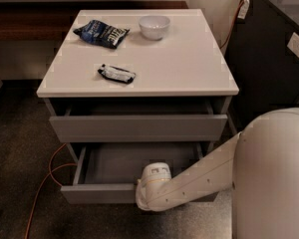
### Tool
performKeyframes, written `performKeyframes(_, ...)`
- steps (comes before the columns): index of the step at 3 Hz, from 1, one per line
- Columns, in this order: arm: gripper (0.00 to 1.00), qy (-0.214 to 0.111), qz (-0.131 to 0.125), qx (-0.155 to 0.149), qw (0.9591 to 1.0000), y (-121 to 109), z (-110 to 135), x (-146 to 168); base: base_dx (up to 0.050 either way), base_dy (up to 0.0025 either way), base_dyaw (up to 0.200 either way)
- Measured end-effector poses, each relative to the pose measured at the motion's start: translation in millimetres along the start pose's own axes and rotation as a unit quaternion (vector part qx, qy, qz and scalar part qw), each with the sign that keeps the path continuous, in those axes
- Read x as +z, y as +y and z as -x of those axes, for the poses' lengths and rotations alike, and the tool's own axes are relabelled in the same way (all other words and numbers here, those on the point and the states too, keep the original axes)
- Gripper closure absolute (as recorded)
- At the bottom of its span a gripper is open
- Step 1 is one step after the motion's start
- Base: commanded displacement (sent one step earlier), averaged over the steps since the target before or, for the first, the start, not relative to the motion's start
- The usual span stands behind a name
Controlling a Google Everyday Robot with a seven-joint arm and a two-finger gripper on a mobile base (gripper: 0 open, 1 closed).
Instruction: Place rxbar blueberry into middle drawer
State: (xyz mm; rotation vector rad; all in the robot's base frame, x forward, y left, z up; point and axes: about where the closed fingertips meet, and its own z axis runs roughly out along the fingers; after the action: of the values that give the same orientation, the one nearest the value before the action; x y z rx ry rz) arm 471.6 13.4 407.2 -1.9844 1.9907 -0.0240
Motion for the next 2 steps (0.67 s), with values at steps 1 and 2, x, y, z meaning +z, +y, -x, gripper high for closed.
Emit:
performKeyframes(1, 0.35, 0.000, 0.000, 0.000, 1.0000, 0.0, 0.0, 0.0, 0.000, 0.00000, 0.000)
performKeyframes(2, 0.13, 0.000, 0.000, 0.000, 1.0000, 0.1, 0.0, 0.0, 0.000, 0.00000, 0.000)
